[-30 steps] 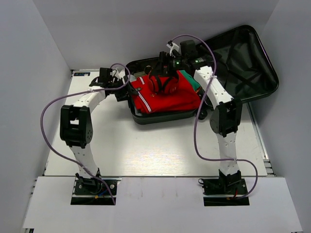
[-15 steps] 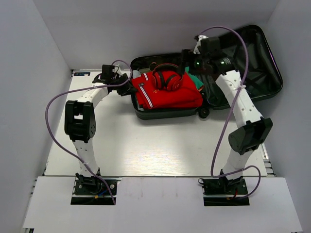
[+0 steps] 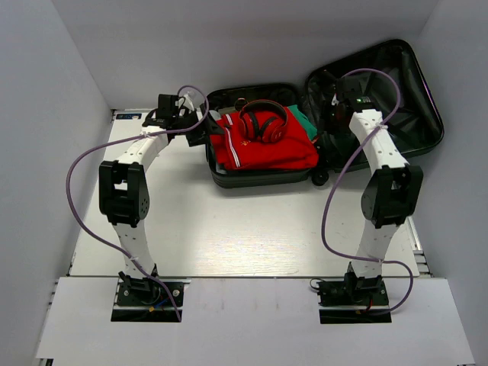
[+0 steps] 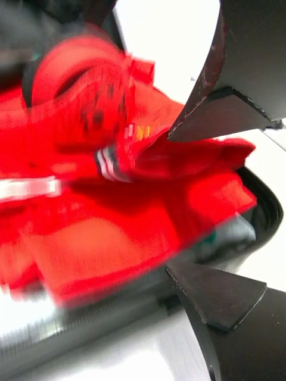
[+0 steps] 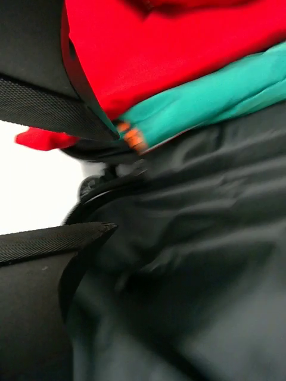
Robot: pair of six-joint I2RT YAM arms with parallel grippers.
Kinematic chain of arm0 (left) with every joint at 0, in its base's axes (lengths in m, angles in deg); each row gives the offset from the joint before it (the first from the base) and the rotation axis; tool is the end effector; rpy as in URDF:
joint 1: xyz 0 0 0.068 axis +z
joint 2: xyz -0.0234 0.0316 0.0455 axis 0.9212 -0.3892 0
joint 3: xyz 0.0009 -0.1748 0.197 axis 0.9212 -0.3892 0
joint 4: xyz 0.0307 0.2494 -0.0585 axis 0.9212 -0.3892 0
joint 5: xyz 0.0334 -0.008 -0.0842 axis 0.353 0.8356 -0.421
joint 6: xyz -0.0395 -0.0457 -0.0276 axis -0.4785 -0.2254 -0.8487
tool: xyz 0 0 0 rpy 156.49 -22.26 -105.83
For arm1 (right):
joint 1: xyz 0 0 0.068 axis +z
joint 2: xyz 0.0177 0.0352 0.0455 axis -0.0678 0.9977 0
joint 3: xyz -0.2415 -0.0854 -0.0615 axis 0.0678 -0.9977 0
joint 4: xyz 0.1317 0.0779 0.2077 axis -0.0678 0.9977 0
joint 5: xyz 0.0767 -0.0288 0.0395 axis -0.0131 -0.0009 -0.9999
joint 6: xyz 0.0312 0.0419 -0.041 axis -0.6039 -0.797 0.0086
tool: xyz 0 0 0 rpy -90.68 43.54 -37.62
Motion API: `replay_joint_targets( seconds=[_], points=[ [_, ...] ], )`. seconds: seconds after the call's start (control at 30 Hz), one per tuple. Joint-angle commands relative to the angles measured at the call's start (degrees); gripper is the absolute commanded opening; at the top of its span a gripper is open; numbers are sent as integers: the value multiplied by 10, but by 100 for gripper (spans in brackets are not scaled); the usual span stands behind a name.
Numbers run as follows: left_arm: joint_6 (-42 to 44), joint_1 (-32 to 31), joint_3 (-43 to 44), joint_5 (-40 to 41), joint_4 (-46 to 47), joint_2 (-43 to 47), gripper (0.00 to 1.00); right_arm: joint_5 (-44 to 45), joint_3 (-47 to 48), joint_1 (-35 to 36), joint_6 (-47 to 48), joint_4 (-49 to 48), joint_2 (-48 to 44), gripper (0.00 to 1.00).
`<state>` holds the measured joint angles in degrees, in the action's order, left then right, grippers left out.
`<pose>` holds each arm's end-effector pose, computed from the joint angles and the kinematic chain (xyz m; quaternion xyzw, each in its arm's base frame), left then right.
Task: Pack the luggage
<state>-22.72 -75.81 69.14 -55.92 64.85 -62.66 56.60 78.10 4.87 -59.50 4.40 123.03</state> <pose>0.4429 -0.0987 0.2352 -0.0423 0.8830 -0.3864 0.2632 0.4234 0.0581 0.3076 0.0531 0.9366 0.0012 0.3463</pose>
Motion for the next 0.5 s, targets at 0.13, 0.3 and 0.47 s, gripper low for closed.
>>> replay_joint_targets(
  seconds=[0.13,0.3,0.47],
  points=[
    [18,-57,67,-76,-43,-34,86,-180,69,-2,-6,-75,86,58],
    [28,-72,97,-75,-60,-65,71,-261,36,1,-26,-85,113,9],
    [28,-72,100,-60,-71,-86,57,-382,32,22,-26,-107,143,0]
  ],
)
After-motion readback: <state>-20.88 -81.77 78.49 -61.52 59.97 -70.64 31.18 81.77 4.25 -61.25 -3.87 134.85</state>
